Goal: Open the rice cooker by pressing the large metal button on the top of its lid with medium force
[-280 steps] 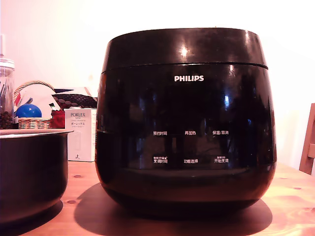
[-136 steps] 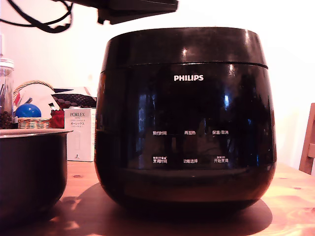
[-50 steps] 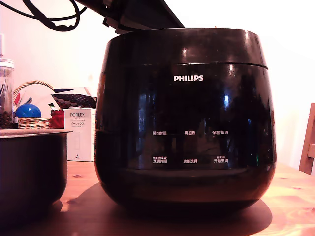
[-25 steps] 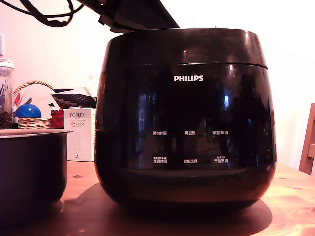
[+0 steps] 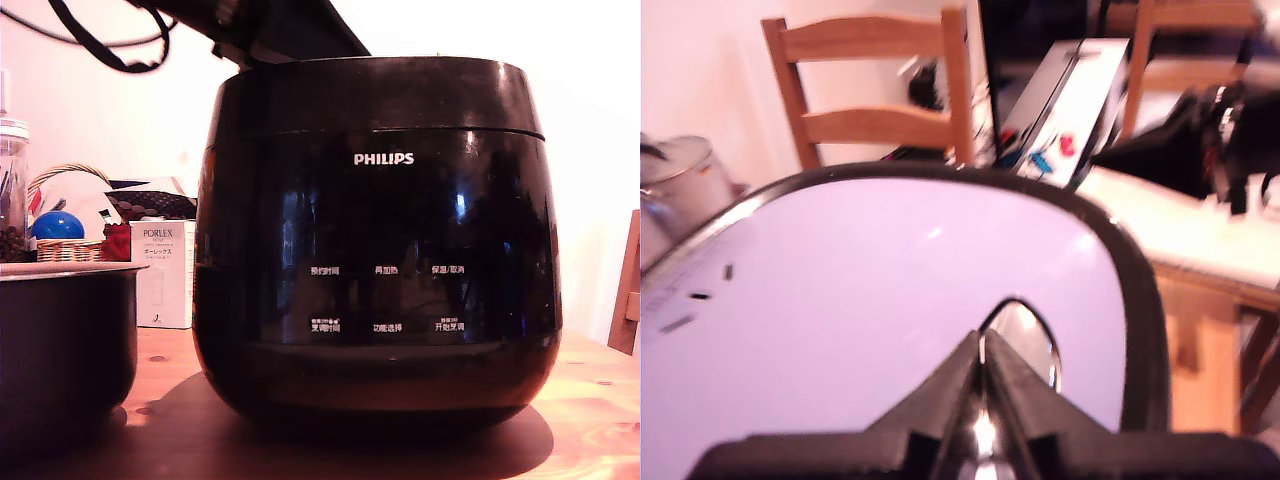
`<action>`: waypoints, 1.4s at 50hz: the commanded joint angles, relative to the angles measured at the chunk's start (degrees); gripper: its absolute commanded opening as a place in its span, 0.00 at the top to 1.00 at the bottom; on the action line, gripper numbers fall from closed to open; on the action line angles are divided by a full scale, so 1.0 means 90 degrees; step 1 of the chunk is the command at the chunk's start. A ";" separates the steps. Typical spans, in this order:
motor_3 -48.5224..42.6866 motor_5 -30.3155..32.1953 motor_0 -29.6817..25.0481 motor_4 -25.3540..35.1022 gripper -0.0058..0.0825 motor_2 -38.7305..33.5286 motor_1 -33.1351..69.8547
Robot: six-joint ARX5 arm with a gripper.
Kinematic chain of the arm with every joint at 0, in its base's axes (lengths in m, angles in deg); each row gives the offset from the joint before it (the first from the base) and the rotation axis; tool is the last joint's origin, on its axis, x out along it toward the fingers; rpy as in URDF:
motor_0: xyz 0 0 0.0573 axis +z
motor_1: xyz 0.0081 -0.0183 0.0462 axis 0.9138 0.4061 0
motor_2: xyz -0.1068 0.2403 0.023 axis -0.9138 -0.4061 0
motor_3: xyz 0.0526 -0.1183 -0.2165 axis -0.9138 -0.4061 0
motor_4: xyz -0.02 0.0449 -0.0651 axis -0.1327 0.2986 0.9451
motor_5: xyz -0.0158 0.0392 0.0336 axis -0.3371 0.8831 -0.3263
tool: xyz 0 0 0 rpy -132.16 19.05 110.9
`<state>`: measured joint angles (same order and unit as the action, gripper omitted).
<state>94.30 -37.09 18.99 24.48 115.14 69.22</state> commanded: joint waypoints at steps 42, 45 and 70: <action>0.0979 -0.0974 0.0440 -0.0039 0.96 -0.0364 -0.0427; 0.0889 -0.0971 0.0539 -0.0083 0.96 -0.0364 -0.0525; 0.0194 -0.0920 0.1877 -0.0389 0.96 -0.0364 -0.1445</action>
<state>95.87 -45.61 34.47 21.14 113.52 57.59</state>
